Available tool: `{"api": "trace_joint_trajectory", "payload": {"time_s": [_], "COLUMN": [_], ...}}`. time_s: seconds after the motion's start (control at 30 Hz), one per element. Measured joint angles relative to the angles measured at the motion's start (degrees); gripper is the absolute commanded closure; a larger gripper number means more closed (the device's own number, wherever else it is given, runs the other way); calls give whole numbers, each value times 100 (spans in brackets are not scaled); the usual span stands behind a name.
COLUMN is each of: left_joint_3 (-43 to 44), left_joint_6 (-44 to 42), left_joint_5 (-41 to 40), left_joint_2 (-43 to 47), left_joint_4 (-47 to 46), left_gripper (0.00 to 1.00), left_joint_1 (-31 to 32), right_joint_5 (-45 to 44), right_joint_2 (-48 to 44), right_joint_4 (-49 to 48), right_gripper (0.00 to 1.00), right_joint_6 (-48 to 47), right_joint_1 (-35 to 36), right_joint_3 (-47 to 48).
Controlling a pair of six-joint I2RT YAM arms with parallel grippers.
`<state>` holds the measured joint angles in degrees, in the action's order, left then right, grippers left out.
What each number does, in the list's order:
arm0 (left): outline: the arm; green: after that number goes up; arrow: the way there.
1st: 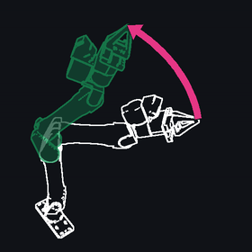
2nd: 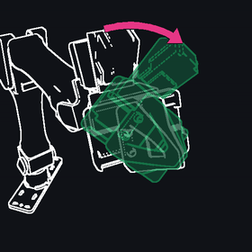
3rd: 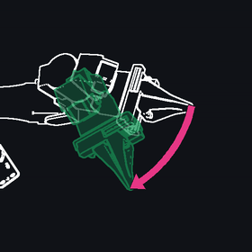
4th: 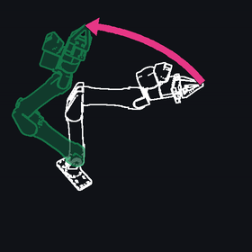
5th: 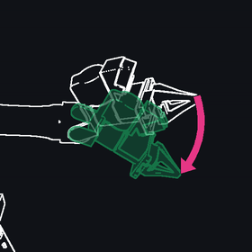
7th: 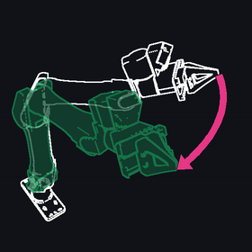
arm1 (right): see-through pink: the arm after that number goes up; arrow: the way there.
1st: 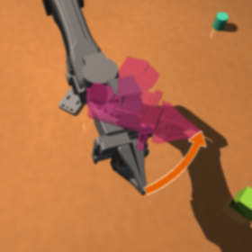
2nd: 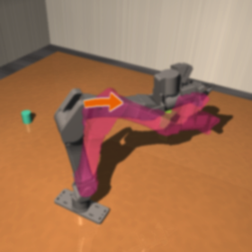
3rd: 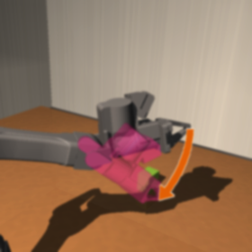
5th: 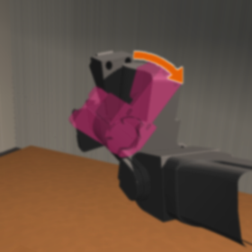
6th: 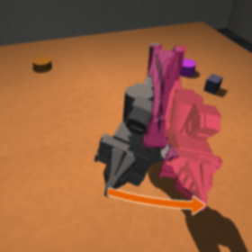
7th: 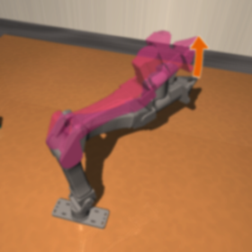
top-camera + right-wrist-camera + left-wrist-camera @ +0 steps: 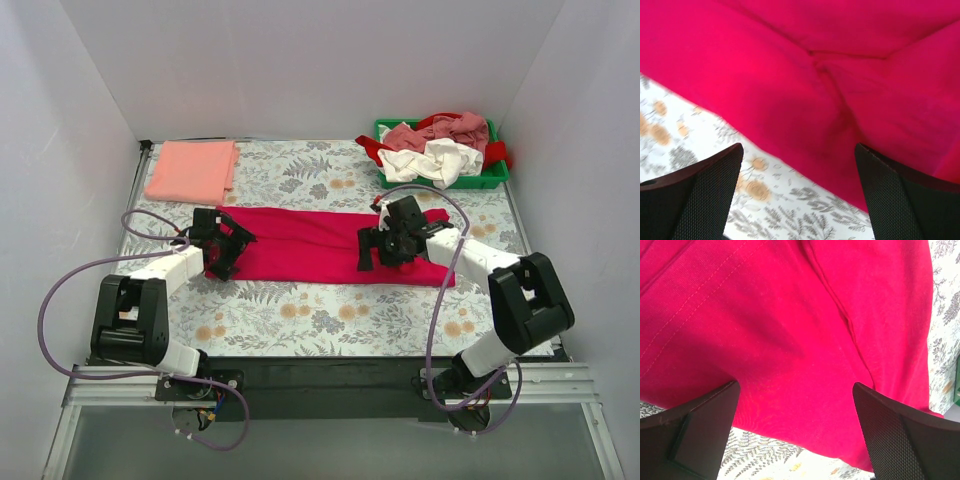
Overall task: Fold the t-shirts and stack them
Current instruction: Fold the tshirt
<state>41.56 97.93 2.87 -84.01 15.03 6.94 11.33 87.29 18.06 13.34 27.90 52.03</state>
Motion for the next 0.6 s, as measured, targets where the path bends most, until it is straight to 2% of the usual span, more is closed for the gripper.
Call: {"api": "trace_joint_trajectory", "payload": {"time_s": [0.27,0.4,0.6], "left_joint_3": [-26,-26,-31], "left_joint_6": [-13,-11,-13], "left_joint_5": [-114,-142,-188], "left_joint_2": [24,24,44], "left_joint_4": [-28,-31,-13], "left_gripper": [4,3,3], "left_joint_1": [11,11,17], "right_joint_5": [-1250,-1860,-2044], "right_joint_2": [896,1191,1714], "right_joint_4": [-164,-555,-1104], "right_gripper": [2,2,2], "right_joint_6": [-33,-310,-721], "right_joint_1": [-2,-2,-15], "right_joint_3": [599,990,1759]}}
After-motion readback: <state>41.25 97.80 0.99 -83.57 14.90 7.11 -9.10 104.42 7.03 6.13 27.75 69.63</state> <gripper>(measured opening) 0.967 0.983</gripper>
